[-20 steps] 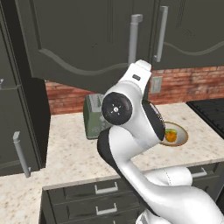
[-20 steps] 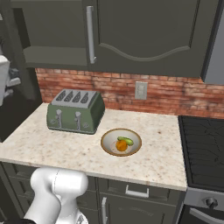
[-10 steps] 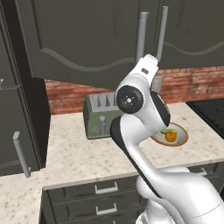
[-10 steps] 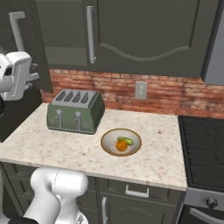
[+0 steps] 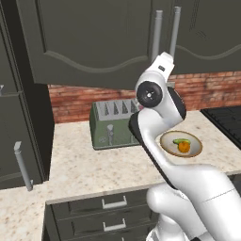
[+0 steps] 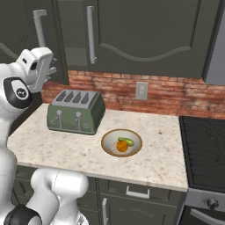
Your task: Open the cabinet. Pick the mango and orange from the cabinet and place them into the bowl. Then close the cabinet.
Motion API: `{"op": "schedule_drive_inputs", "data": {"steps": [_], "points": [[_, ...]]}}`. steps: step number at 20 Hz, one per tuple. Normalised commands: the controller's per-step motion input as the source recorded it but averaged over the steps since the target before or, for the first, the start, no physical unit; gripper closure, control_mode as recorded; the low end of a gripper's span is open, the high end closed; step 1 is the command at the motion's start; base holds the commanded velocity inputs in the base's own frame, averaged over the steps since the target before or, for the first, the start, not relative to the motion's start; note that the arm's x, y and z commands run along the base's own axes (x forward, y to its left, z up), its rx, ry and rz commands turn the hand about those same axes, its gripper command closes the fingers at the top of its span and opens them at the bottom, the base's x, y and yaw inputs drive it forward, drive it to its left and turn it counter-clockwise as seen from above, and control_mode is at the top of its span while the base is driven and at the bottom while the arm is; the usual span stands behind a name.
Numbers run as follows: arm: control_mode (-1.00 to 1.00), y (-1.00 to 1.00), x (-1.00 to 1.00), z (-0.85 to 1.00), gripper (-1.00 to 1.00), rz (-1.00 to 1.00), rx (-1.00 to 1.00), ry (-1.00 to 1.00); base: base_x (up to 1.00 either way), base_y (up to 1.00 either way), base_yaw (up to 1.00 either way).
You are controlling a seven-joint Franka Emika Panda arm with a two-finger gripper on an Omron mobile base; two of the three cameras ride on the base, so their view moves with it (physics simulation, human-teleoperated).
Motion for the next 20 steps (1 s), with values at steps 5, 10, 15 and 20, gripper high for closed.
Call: {"op": "schedule_drive_inputs", "data": {"steps": [5, 10, 15, 20], "points": [[-1.0, 0.0, 0.73, 0.0, -1.0, 0.0, 0.0, -0.01, 0.0, 0.0, 0.0], [-1.0, 0.0, 0.76, 0.0, -1.0, 0.0, 0.0, -0.02, 0.0, 0.0, 0.0], [-1.0, 0.0, 0.77, 0.0, -1.0, 0.0, 0.0, -0.01, 0.0, 0.0, 0.0], [-1.0, 0.0, 0.76, 0.0, -1.0, 0.0, 0.0, 0.0, 0.0, 0.0, 0.0]]}}
